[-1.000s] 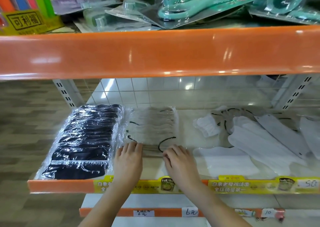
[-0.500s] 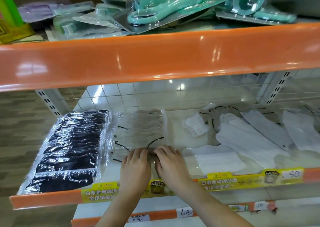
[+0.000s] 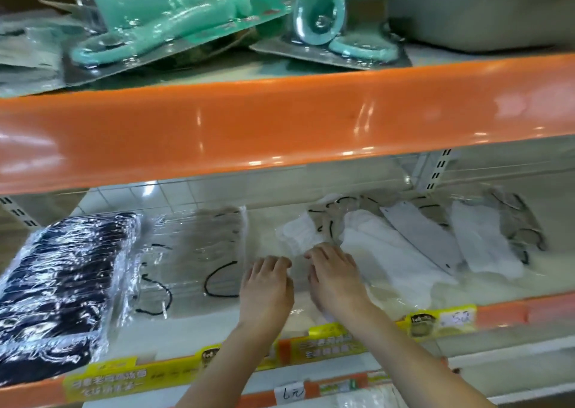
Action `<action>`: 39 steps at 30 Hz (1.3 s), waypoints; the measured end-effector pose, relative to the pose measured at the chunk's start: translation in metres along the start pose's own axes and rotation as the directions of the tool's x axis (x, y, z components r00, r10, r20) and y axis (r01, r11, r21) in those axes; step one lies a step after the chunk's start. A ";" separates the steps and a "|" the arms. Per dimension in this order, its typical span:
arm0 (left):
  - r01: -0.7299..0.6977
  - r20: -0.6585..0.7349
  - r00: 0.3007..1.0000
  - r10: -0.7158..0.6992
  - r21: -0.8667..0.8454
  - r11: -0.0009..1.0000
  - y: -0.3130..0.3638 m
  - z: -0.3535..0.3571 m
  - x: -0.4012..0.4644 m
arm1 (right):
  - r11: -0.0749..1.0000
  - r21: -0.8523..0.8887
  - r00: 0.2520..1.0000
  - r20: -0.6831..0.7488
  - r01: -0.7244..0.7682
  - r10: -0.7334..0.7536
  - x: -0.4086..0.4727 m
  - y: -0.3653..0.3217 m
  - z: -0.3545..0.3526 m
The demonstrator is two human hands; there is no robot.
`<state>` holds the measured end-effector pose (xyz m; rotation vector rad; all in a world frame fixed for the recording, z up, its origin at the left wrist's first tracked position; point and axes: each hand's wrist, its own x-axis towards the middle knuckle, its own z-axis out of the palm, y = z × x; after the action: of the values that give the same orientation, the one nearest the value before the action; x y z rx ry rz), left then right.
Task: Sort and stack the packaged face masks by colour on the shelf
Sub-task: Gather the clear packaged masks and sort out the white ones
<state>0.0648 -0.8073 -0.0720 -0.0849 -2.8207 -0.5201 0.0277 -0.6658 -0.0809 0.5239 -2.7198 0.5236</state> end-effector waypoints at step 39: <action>0.395 0.093 0.912 -0.399 -0.464 0.793 0.090 0.044 0.093 | 1.000 -0.011 0.993 -0.118 -0.003 0.002 -0.013 0.125 -0.012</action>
<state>-0.0263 -0.7066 -0.0552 0.4289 -2.6310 -1.2977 -0.0089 -0.5484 -0.1114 0.4708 -2.6100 0.5227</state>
